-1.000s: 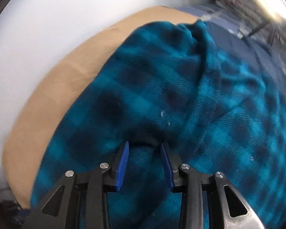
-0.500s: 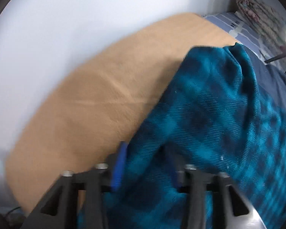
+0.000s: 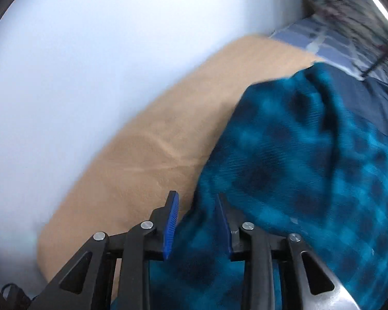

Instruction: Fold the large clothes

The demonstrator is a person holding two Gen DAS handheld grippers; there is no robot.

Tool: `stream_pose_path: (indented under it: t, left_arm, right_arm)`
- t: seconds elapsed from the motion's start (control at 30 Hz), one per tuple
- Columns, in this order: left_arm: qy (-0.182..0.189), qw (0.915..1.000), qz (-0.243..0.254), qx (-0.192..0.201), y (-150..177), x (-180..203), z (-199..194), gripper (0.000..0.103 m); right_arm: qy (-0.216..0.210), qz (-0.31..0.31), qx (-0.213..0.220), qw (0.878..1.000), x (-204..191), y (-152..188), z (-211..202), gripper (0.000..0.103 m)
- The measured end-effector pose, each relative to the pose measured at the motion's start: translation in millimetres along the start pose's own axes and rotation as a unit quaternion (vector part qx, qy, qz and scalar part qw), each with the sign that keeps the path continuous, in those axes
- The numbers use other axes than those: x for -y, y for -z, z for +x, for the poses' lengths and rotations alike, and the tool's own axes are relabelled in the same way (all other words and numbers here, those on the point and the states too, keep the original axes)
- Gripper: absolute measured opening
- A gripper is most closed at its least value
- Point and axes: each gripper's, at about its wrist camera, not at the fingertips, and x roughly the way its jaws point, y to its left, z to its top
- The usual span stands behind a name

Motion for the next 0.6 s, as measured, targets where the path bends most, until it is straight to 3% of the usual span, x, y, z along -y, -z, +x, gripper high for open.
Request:
stream_pose_path:
  t: [0.17,0.3,0.47,0.6]
  left_arm:
    - [0.001,0.9996,0.026,0.01,-3.6,15.8,-8.9,0.009]
    - [0.001,0.9988,0.046,0.015,-6.2,29.0,-11.1,0.009]
    - [-0.006,0.9969,0.077,0.014,-5.8,45.4,-8.2,0.009]
    - [-0.013,0.9941,0.108,0.009,-1.9,59.6,-7.8,0.009]
  right_arm:
    - [0.058,0.03,0.005,0.998,29.4,27.1,-17.3,0.03]
    - [0.058,0.066,-0.022,0.996,54.7,34.8,3.4,0.031]
    - [0.07,0.065,-0.041,0.995,51.2,28.6,7.1,0.032]
    - [0.033,0.071,-0.019,0.997,29.9,14.0,-18.3,0.08]
